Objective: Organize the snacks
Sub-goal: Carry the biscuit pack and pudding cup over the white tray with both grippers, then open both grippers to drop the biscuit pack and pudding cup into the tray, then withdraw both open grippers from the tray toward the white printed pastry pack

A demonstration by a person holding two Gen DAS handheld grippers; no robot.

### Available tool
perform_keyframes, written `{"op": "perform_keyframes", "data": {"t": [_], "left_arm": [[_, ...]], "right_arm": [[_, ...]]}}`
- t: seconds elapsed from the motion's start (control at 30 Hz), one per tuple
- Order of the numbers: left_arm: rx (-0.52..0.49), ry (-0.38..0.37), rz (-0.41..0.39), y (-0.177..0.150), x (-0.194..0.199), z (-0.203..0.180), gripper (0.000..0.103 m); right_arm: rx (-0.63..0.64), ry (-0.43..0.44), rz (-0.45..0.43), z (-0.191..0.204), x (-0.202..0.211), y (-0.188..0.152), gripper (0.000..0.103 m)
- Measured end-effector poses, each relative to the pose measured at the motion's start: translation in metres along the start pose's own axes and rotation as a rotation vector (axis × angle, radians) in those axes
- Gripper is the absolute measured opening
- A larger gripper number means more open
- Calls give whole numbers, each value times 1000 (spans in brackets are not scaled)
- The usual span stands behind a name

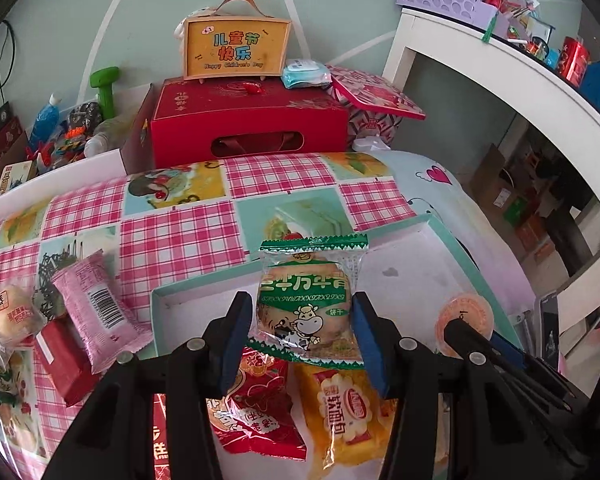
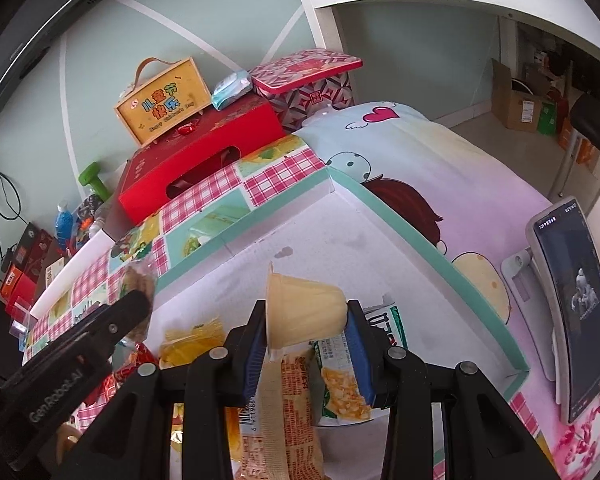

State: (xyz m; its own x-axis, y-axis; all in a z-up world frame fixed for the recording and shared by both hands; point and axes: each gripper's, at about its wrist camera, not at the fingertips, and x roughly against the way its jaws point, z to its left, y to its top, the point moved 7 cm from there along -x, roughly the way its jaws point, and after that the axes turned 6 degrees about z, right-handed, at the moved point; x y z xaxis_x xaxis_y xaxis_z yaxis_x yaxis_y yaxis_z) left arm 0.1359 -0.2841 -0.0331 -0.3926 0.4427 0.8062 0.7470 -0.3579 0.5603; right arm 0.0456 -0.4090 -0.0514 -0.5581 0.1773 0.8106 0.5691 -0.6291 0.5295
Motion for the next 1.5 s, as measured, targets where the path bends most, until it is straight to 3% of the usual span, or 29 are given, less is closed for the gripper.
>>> {"op": "perform_keyframes", "data": {"t": [0.37, 0.47, 0.77, 0.8, 0.87, 0.93, 1.4, 1.5], "left_arm": [[-16, -5, 5, -1, -4, -5, 54], [-4, 10, 15, -2, -6, -2, 61], [19, 17, 37, 0, 2, 4, 70], [22, 25, 42, 0, 3, 5, 70], [33, 48, 60, 0, 5, 9, 75], [60, 57, 75, 0, 6, 15, 79], [132, 57, 83, 2, 23, 36, 79], [138, 74, 77, 3, 25, 39, 82]], "right_arm": [[19, -14, 5, 5, -3, -2, 40], [18, -17, 11, 5, -4, -3, 41], [37, -21, 12, 8, -6, -3, 42], [36, -17, 11, 9, -6, -3, 43], [31, -6, 7, 10, -4, -2, 58], [40, -13, 2, 11, -3, -2, 61], [76, -28, 12, 16, -6, -2, 81], [84, -35, 3, 16, -6, -1, 90]]}}
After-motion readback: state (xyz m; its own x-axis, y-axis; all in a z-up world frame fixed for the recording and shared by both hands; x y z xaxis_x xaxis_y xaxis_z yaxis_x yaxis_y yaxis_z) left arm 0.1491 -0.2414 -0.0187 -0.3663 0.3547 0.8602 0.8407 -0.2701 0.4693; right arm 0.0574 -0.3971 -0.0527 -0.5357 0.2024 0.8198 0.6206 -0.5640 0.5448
